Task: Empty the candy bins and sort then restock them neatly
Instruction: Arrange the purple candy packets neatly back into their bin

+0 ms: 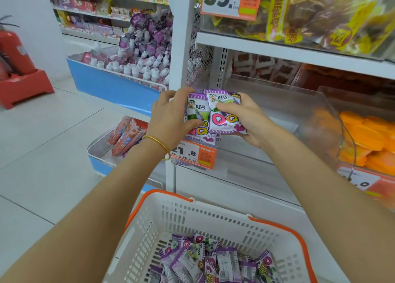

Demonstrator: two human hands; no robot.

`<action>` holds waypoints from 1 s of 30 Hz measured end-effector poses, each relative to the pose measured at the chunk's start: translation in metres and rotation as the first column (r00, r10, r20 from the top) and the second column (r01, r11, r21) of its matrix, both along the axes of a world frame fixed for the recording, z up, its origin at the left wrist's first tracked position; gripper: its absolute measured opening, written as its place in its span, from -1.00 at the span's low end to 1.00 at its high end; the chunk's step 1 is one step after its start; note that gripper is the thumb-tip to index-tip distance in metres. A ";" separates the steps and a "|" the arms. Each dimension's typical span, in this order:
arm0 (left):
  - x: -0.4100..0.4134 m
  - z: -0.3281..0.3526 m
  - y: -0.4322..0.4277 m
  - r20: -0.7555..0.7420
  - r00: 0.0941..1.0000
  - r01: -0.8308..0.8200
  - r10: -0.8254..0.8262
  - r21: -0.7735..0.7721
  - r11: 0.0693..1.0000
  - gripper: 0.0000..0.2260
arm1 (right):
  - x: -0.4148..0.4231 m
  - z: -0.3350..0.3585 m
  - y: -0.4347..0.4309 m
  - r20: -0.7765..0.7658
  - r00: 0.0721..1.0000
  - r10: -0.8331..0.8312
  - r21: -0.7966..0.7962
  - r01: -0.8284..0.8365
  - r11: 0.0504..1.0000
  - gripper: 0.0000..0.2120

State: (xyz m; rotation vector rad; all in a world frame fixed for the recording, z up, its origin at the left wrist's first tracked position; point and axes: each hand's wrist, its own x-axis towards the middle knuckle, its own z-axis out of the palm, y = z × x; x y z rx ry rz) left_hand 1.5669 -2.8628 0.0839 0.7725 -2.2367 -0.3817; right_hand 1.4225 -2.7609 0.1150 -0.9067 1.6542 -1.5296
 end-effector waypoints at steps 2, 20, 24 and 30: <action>0.004 0.002 -0.001 0.051 0.998 0.026 -0.026 -0.008 1.000 -0.36 | -0.003 -0.003 0.001 0.012 1.000 0.012 0.025 -0.012 1.000 -0.81; 0.011 0.010 -0.002 0.133 0.978 0.156 -0.159 0.035 0.987 -0.59 | -0.030 -0.018 0.014 0.223 0.953 -0.206 0.085 0.192 0.978 -0.88; 0.014 0.012 -0.002 0.128 0.973 0.187 -0.190 0.034 0.982 -0.63 | -0.037 -0.029 0.013 -0.035 0.991 -0.130 0.371 0.134 0.919 -0.88; 0.015 0.012 -0.002 0.147 0.970 0.192 -0.194 0.022 0.981 -0.64 | -0.031 -0.036 0.005 -0.584 0.809 0.068 0.422 0.231 0.877 -0.62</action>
